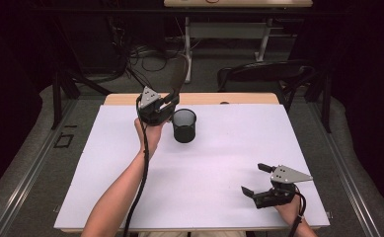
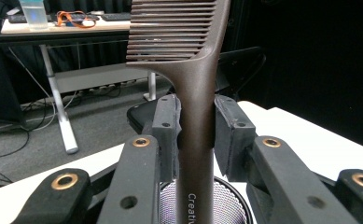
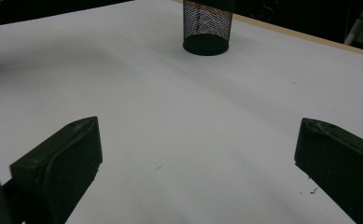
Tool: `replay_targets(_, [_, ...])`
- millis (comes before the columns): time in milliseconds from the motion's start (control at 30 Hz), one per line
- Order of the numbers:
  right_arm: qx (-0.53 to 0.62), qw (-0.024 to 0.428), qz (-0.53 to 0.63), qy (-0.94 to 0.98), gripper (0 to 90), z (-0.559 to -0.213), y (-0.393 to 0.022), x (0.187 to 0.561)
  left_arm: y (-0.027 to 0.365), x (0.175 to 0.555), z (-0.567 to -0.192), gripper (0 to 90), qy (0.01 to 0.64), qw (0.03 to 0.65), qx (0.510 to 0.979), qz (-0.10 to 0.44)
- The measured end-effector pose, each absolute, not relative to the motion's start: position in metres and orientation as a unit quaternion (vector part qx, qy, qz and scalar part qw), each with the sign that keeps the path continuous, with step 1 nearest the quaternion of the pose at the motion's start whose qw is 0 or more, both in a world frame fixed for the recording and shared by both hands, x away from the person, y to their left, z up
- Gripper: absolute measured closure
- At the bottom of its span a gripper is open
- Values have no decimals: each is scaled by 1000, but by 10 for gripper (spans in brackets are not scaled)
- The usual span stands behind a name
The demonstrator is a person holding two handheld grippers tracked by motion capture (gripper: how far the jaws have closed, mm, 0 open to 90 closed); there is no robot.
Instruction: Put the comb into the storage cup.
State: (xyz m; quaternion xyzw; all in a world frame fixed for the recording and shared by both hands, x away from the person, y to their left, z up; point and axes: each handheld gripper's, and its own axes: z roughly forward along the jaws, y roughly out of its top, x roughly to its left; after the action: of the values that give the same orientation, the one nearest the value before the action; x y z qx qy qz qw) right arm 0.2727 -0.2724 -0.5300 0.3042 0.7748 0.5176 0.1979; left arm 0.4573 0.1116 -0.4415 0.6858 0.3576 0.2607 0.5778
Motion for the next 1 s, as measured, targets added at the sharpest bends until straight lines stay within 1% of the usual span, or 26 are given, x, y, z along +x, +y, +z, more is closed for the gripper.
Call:
replay_targets(433, [304, 198, 518, 775, 6, -530, -272, 273, 108, 461, -442, 721, 356, 584, 679, 268])
replay_targets(1000, [303, 198, 518, 775, 7, -530, -272, 273, 103, 466, -445, 721, 352, 601, 667, 264])
